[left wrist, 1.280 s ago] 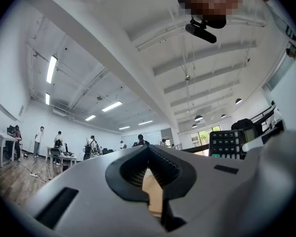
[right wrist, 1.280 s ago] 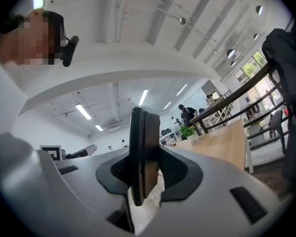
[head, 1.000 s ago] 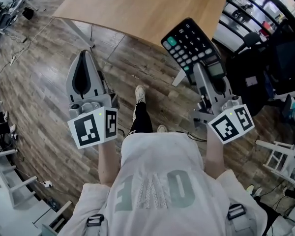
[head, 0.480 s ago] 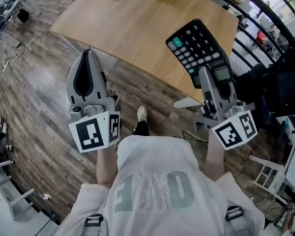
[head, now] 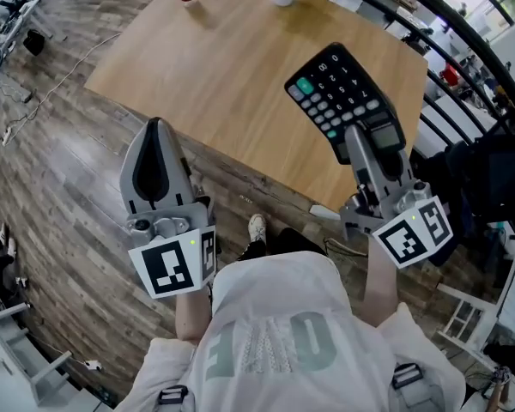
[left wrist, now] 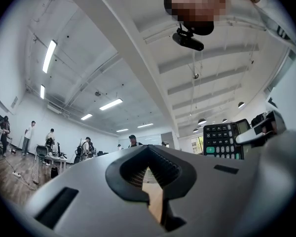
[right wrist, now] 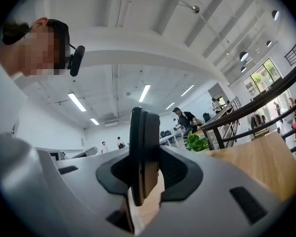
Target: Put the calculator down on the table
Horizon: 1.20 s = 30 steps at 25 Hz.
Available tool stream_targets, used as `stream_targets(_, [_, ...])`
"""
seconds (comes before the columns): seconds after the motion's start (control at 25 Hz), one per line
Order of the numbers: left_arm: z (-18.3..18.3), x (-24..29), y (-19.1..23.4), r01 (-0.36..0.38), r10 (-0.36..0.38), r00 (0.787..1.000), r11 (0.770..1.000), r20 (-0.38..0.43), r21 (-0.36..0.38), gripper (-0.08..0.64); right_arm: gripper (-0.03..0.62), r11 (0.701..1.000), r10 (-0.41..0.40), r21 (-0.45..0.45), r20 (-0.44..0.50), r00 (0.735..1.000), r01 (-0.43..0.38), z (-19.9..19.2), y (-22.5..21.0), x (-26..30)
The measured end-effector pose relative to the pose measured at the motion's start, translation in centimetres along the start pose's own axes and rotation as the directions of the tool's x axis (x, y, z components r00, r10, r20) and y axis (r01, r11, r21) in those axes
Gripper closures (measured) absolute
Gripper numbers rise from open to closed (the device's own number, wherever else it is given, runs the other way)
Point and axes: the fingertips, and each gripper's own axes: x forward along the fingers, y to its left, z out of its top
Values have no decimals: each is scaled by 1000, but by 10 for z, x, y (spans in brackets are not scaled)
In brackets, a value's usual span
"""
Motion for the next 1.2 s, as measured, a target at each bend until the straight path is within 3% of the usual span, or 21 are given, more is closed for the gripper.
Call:
stream_targets(0.56, [-13,77,-39,-4,4,1000,1000,-14,-11,552,472,998,61,2,-10,998,-61,37,-86,37])
stream_targets(0.88, [-33,98,-47,1,1,998,999,-57,34,551,472,988,121,-78,-180,976,-137,35,-116,70])
stream_targets(1.2, [-58,134,-29,1,1,997,1000,-74,21,551,472,956,191,-147,-351,917,-255,36,-125,130])
